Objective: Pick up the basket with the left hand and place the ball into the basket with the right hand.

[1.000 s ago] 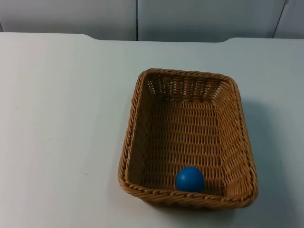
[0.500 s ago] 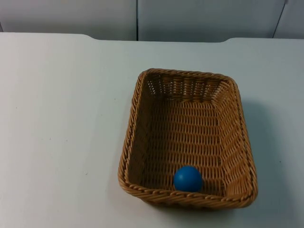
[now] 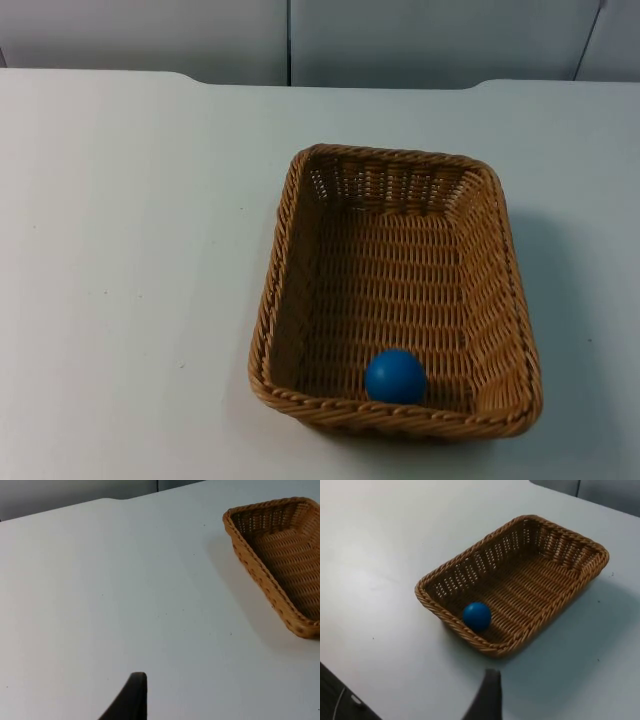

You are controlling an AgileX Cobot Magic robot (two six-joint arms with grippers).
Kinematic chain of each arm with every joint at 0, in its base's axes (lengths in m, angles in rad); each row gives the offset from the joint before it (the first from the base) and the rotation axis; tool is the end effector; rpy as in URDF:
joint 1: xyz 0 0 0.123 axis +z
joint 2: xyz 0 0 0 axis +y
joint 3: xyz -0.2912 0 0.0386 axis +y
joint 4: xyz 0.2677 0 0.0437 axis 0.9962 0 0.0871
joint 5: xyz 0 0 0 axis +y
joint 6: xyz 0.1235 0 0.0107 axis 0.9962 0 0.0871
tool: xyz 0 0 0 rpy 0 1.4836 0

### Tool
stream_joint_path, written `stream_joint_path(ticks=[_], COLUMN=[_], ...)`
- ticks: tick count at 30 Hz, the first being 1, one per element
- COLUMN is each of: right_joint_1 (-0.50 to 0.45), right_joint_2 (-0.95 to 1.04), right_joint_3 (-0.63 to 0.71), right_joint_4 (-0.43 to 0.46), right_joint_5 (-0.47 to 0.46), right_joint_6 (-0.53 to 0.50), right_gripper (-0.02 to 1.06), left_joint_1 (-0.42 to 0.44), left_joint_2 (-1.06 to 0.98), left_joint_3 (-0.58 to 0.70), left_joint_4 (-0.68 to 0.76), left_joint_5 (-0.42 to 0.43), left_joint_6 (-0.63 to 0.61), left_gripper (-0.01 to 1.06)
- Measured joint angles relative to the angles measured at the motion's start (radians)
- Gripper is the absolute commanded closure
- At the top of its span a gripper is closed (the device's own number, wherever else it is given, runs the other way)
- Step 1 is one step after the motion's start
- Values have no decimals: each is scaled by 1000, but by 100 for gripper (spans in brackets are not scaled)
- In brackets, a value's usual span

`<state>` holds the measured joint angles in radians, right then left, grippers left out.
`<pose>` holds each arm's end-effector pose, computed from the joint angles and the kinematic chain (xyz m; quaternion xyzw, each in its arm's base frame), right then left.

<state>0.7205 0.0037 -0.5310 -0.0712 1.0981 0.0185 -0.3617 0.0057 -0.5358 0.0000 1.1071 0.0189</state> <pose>0.0261 0.0125 0.2777 -0.2917 0.8040 0.1536 0.4948 0.0255 -0.0096 0.2779 0.1622 0.8420 -0.0878 0.5070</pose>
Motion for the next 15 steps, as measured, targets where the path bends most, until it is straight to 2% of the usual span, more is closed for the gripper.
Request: stream_joint_path(ticks=[15], right_joint_1=[0], right_joint_2=[0], right_joint_3=[14], right_joint_4=[-11], right_joint_5=[0], right_joint_6=[-18], right_gripper=[28], left_joint_1=[0], left_joint_2=[-2], left_joint_3=[21], left_joint_4=[-5], left_joint_5=[-16], left_joint_6=[-2], left_gripper=[0])
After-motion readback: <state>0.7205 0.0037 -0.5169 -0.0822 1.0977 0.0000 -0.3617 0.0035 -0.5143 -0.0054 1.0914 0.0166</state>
